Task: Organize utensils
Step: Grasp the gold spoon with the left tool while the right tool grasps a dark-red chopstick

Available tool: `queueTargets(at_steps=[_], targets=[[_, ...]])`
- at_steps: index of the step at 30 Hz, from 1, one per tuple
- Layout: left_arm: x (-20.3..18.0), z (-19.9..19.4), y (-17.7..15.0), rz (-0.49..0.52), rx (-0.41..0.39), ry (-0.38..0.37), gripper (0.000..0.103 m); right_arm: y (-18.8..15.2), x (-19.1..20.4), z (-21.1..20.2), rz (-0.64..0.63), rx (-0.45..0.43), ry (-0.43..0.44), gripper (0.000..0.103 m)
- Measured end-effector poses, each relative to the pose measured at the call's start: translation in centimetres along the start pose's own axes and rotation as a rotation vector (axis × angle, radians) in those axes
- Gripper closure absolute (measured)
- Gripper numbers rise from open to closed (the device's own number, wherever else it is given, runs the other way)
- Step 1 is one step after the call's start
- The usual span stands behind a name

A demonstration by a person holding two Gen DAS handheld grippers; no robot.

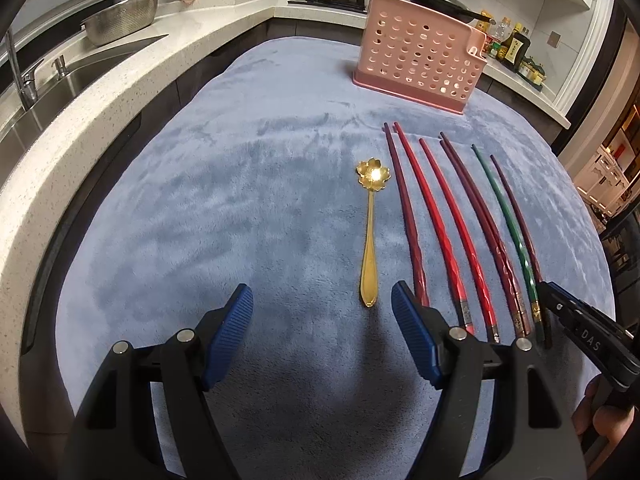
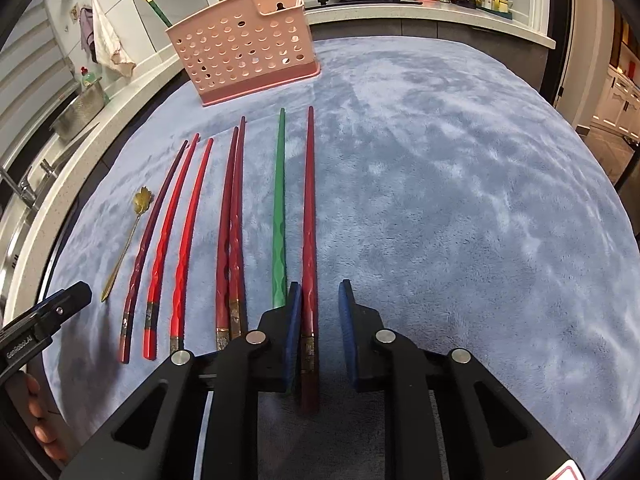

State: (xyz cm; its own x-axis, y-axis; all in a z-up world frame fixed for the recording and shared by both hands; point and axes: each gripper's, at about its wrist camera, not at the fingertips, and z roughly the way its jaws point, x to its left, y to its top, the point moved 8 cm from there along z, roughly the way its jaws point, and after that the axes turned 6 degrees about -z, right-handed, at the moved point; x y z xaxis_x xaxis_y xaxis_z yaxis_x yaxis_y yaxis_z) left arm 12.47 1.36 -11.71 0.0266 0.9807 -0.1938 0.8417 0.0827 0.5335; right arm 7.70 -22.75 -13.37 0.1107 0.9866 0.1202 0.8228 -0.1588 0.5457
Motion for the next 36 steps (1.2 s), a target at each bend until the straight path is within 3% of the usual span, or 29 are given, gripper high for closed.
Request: queueTargets(at_steps=[7,14,19,25,31,36], targets=[[-0.2,0.9,-0.4,-0.002,0.022,-0.007,0.035,-0.4,-0.8,-0.5,-0.003,-0.005,-0.007,0.095],[-0.6,2.2,-0.1,0.008,0.035,-0.013,0.046,-0.7,-0.8,-0.6,-0.008,-0.006,-0.009,0.095],[-0.9,2.7,0.4,0.029,0.021,-0.013,0.061,-0.8,-0.8,-0.4,-0.013,-0.001,-0.013,0.095],[-1.5,2.7,0.1,0.067,0.022,-0.044,0.090,-0.7,-0.7,-0.2,-0.019,-0.005,-0.017,0.095],[-1.4,1.8,0.3,0.055,0.025,-0.066,0.093,-0.8,-0.8,-0.7,-0.018,0.001,-0.003,0.096],[-0.8,-0.2,1.3,0.060,-0.024,-0.047,0.094,-0.5,-1.0,-2.5,-0.013,-0.020,0.005,0.096]])
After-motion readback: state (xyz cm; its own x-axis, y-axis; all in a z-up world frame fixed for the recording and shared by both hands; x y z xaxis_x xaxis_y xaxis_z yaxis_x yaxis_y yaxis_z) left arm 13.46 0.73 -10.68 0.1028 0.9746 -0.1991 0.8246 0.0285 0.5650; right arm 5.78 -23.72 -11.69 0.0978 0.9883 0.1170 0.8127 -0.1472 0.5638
